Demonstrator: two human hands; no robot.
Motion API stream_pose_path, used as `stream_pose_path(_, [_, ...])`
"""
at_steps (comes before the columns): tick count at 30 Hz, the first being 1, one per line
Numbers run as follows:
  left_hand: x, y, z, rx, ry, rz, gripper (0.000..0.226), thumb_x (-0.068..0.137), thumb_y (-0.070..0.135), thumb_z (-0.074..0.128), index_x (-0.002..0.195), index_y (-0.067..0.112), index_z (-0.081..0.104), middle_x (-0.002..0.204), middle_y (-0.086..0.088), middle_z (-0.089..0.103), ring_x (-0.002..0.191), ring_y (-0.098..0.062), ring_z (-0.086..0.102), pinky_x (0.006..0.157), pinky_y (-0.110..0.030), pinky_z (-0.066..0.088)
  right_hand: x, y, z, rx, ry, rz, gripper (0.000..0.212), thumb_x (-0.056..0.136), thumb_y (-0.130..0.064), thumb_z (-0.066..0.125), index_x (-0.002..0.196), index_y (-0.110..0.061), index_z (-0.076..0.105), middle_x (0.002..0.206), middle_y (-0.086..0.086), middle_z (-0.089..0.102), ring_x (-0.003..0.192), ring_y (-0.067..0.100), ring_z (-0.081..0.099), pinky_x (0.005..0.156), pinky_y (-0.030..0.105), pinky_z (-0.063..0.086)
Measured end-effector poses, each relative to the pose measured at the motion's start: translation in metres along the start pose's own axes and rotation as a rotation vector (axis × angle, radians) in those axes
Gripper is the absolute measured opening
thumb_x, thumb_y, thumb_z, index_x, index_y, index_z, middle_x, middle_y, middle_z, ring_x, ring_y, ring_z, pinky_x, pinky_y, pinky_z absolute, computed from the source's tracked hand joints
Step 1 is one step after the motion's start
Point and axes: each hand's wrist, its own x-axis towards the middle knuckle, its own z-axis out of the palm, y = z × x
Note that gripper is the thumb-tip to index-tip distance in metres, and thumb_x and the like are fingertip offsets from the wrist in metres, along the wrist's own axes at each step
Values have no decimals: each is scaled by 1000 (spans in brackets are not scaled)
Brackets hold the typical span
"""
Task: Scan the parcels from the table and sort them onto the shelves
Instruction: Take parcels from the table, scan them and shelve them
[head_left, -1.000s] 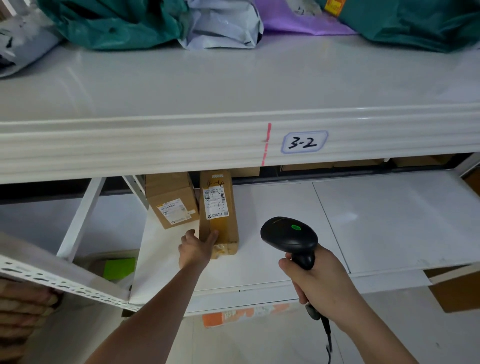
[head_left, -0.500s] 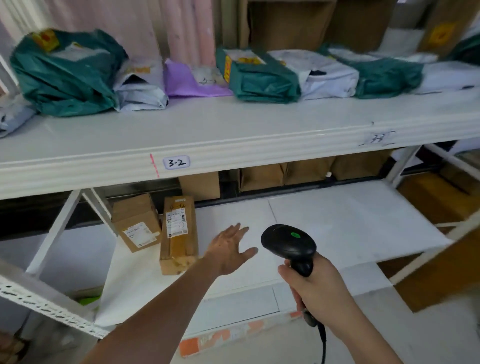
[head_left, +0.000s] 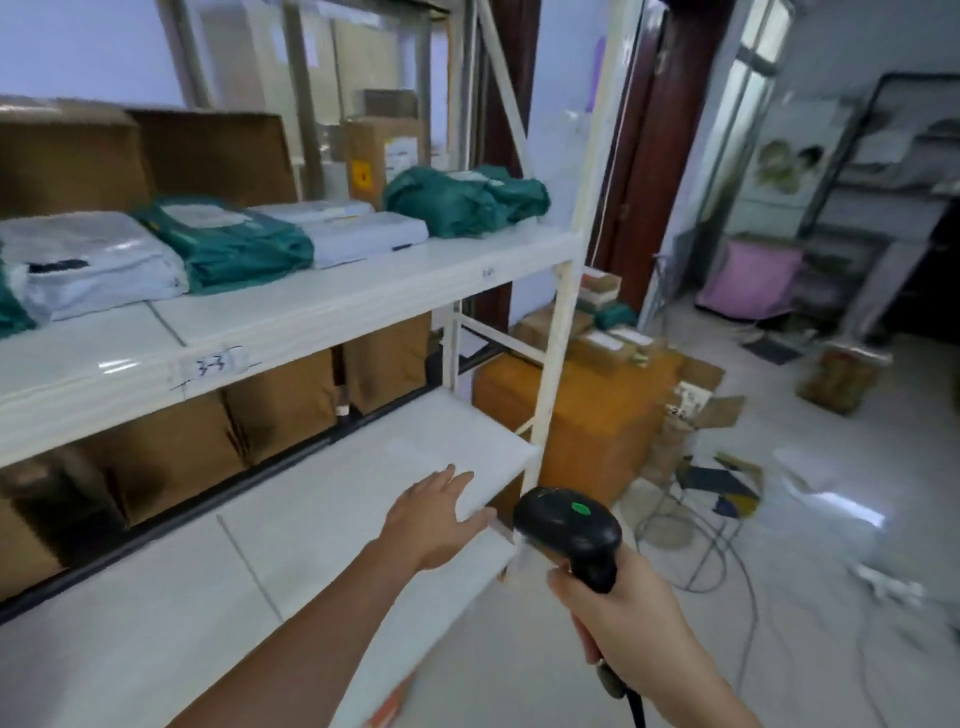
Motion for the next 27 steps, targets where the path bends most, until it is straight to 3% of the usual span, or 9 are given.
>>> stream_pose_path(8, [118,98,26,13,-80,135,90,90,87,37,164,39,23,174,9,20,159,-24,25,126,-54,30,61,28,-84,27,170,107,8,91,-19,66,92,-18,57,57,4,63,42,12,56,44,20,46])
stream_pose_path(15, [237,157,38,1,-138,222,85,91,84,41,163,40,26,174,10,21,160,-25,24,123,-58,31,148,34,-143,95,292,154,10,92,-17,66,92,-18,56,50,2,59,36,9,51,41,21,42])
stream_pose_path(19, [294,193,46,31,-177,285,83,95,81,40,164,38,25,174,9,21,160,-24,21,125,-55,26,192,46,-175,110,329,187,10,91,-18,66,89,-14,57,45,0,58,38,11,53,44,22,45])
stream_pose_path(27, [405,273,76,91,-182,360,79,99,75,39,164,33,27,173,6,25,159,-20,24,126,-46,25,297,70,-251,130,398,239,14,87,-19,70,90,-10,60,55,4,59,38,12,55,40,18,44])
